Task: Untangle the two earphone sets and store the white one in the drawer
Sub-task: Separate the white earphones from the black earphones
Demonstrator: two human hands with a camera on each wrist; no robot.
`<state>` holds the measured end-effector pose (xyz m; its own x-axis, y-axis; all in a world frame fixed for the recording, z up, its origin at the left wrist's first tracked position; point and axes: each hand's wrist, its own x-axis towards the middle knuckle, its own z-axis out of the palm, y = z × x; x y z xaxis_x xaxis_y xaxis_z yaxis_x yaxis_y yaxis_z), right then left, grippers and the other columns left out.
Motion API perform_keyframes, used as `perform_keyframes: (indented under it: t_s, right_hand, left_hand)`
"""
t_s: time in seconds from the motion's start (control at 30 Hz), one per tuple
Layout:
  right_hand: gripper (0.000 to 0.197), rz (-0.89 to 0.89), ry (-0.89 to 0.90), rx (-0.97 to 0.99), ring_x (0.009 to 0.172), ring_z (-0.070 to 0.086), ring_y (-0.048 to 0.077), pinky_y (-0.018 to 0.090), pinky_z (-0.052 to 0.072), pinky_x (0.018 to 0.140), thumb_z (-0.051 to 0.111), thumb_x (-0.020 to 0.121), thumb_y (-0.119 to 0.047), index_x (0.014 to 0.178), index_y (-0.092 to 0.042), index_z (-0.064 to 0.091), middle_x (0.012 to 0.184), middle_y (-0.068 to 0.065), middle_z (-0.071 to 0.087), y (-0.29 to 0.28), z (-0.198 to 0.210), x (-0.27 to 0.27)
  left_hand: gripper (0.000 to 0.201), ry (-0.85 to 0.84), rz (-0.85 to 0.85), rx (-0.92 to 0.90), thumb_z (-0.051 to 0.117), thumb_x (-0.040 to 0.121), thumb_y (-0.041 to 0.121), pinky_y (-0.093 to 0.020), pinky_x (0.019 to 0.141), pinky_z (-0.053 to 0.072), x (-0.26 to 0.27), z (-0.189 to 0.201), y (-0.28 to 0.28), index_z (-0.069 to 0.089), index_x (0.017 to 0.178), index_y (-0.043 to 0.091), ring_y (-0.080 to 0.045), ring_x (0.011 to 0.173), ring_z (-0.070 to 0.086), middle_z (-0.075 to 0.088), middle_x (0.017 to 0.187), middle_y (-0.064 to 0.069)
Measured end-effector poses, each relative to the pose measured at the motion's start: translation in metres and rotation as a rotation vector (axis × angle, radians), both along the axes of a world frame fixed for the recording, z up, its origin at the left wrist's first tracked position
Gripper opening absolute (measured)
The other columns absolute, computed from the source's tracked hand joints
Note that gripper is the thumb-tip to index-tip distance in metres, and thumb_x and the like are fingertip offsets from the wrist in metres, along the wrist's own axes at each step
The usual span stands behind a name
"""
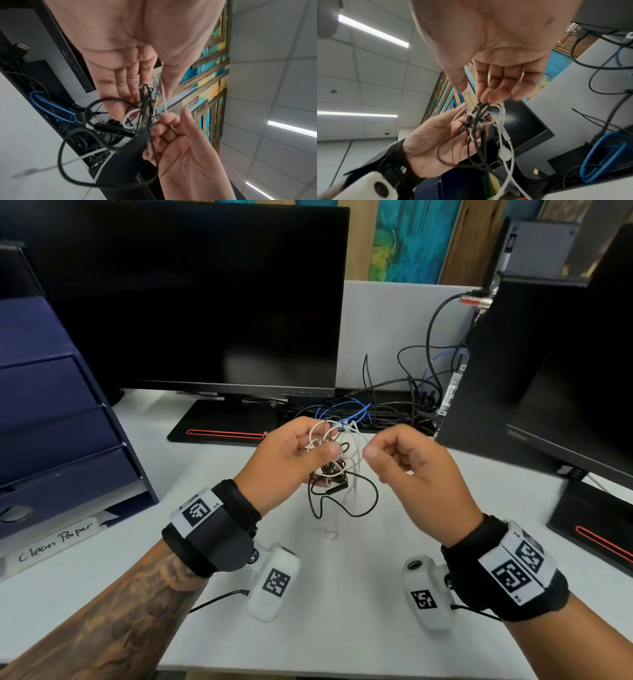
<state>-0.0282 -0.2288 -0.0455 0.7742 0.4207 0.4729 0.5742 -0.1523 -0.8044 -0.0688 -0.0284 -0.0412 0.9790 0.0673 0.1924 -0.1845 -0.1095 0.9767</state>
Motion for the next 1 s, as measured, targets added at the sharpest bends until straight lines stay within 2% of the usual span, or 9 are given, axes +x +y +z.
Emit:
perform_keyframes:
  t_s: [0.1,0.17,0.23,0.33,0.47,0.6,0.77,0.87,1.0]
  right_hand:
    - [0.01,0.005,0.016,-0.104,0.073,0.062,0.013,0.021,0.048,0.067,0.072,0.091,-0.035,0.093,-0.025,0.069,0.084,-0.008,0.069,0.003,-0.005,-0.001]
    - [0.011,-0.032,0.03,-0.114,0.074,0.064,0.016,0.022,0.049,0.066,0.076,0.088,-0.035,0.093,-0.029,0.068,0.084,-0.007,0.07,0.003,-0.011,0.003]
    - [0.01,-0.042,0.034,-0.101,0.074,0.066,0.016,0.021,0.049,0.066,0.077,0.088,-0.028,0.091,-0.028,0.068,0.081,-0.007,0.069,0.002,-0.012,0.004]
    - [0.009,-0.007,0.03,-0.077,0.069,0.063,0.011,0.023,0.05,0.068,0.07,0.093,-0.014,0.09,-0.022,0.069,0.077,-0.008,0.068,0.002,-0.01,0.003]
    - [0.01,-0.004,0.033,-0.058,0.073,0.064,0.015,0.028,0.053,0.069,0.064,0.097,-0.01,0.089,-0.018,0.067,0.079,-0.004,0.069,0.002,-0.006,0.001]
    - [0.013,-0.087,0.003,-0.025,0.078,0.063,0.008,0.017,0.047,0.068,0.065,0.096,-0.012,0.085,-0.019,0.066,0.082,-0.008,0.068,-0.001,0.0,0.005]
    - [0.011,-0.107,0.096,0.05,0.094,0.07,0.018,0.035,0.055,0.086,0.065,0.097,-0.013,0.087,-0.017,0.067,0.091,-0.001,0.075,-0.002,0.0,0.007]
    - [0.014,-0.08,0.156,0.164,0.093,0.072,0.011,0.025,0.053,0.081,0.059,0.099,-0.006,0.088,-0.014,0.064,0.092,-0.003,0.077,-0.001,0.0,0.007]
    - [0.019,-0.003,0.307,0.321,0.096,0.07,0.016,0.032,0.053,0.084,0.052,0.101,-0.003,0.087,-0.013,0.059,0.093,0.002,0.076,0.004,0.0,0.004]
  left_hand:
    - [0.026,0.02,-0.075,-0.054,0.057,0.099,0.024,-0.048,0.077,0.06,-0.002,0.001,-0.003,0.065,0.116,0.006,-0.019,0.09,0.066,0.067,0.101,-0.011]
    - [0.032,0.054,-0.124,-0.116,0.055,0.099,0.03,-0.046,0.076,0.059,-0.003,0.001,-0.004,0.066,0.118,0.006,-0.023,0.092,0.069,0.071,0.107,-0.011]
    - [0.029,0.062,-0.149,-0.144,0.057,0.094,0.022,-0.039,0.071,0.058,-0.003,0.0,-0.005,0.067,0.117,0.007,-0.024,0.093,0.07,0.072,0.109,-0.011]
    - [0.034,-0.012,-0.165,-0.004,0.063,0.09,-0.004,-0.031,0.066,0.056,-0.002,-0.005,-0.005,0.063,0.122,0.008,-0.019,0.084,0.065,0.07,0.112,-0.012]
    - [0.032,-0.067,-0.077,0.125,0.065,0.087,-0.009,-0.023,0.06,0.051,0.0,-0.008,-0.001,0.064,0.114,0.007,-0.016,0.077,0.061,0.069,0.099,-0.01]
    - [0.027,-0.105,0.007,0.199,0.061,0.087,-0.01,-0.019,0.059,0.05,0.004,-0.008,0.006,0.068,0.1,0.013,-0.01,0.076,0.06,0.069,0.091,-0.003]
    - [0.02,-0.116,0.096,0.291,0.058,0.09,-0.002,-0.029,0.059,0.055,0.005,-0.008,0.013,0.066,0.09,0.016,-0.011,0.072,0.056,0.066,0.085,-0.005]
    - [0.017,-0.108,0.118,0.301,0.055,0.092,0.001,-0.033,0.06,0.056,0.005,-0.005,0.013,0.065,0.09,0.016,-0.011,0.068,0.054,0.065,0.088,-0.013]
    - [0.014,-0.113,0.107,0.4,0.051,0.094,0.005,-0.047,0.069,0.054,0.004,-0.006,0.011,0.06,0.092,0.015,-0.033,0.077,0.056,0.064,0.088,-0.013]
